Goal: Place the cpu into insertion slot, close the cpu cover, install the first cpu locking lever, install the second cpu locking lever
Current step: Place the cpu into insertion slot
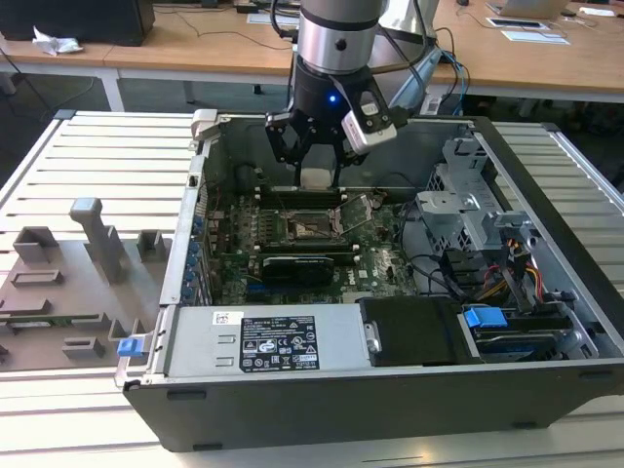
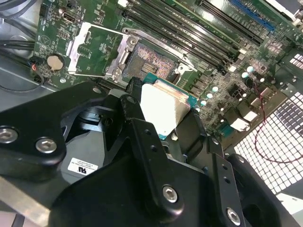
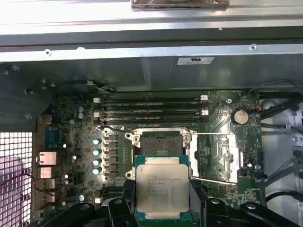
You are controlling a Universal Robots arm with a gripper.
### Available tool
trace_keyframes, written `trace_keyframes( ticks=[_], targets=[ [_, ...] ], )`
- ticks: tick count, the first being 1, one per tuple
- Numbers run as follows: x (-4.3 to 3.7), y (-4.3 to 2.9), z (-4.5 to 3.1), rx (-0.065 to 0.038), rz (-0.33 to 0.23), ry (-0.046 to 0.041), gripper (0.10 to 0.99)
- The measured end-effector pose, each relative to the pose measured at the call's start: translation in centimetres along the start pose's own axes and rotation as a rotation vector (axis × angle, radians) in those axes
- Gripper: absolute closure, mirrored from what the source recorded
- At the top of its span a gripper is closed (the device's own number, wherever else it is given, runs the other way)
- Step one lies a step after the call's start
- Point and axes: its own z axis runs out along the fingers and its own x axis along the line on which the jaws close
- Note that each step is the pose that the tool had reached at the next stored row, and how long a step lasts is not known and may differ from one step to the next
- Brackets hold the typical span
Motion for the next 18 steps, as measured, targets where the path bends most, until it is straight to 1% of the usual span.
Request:
trace_keyframes(
  ticks=[6, 10, 16, 18],
  targets=[
    [-0.01, -0.06, 0.66, 0.000, 0.000, 0.0000, 0.545],
    [-0.03, -0.12, 1.38, 0.000, 0.000, 0.0000, 0.545],
    [-0.04, -0.20, 2.19, 0.000, 0.000, 0.0000, 0.545],
    [-0.05, -0.23, 2.59, 0.000, 0.000, 0.0000, 0.545]
  ],
)
